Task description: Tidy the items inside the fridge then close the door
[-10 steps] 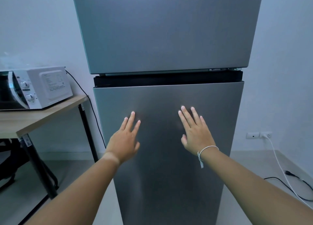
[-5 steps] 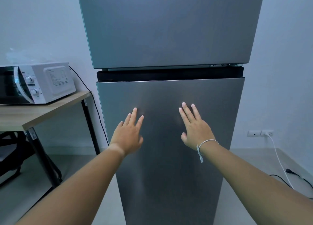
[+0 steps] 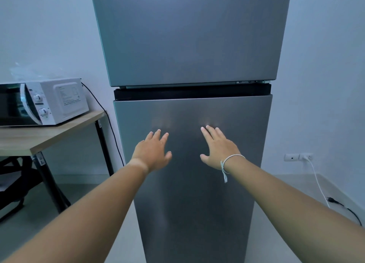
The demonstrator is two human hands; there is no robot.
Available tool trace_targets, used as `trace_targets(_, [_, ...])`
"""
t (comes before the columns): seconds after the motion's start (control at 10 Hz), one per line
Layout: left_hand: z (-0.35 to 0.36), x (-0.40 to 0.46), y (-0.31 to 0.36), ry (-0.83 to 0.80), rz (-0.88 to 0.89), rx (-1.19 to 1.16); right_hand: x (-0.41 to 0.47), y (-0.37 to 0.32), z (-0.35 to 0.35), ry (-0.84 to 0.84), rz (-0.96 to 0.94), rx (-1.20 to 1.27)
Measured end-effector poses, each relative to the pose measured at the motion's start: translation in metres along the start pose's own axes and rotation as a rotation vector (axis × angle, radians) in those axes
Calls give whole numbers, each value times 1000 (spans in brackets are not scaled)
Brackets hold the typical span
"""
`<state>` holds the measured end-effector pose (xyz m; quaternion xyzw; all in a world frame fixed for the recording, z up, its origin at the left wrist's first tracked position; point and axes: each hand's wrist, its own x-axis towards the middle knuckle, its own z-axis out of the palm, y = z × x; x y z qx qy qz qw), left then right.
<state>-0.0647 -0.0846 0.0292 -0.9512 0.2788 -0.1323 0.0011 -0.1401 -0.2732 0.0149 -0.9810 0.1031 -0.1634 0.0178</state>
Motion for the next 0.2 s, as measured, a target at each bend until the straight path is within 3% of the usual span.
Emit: trace_targets(0.2, [-25,-14,-3,17,20,-50,-12,-4,-20,-8,-15,26])
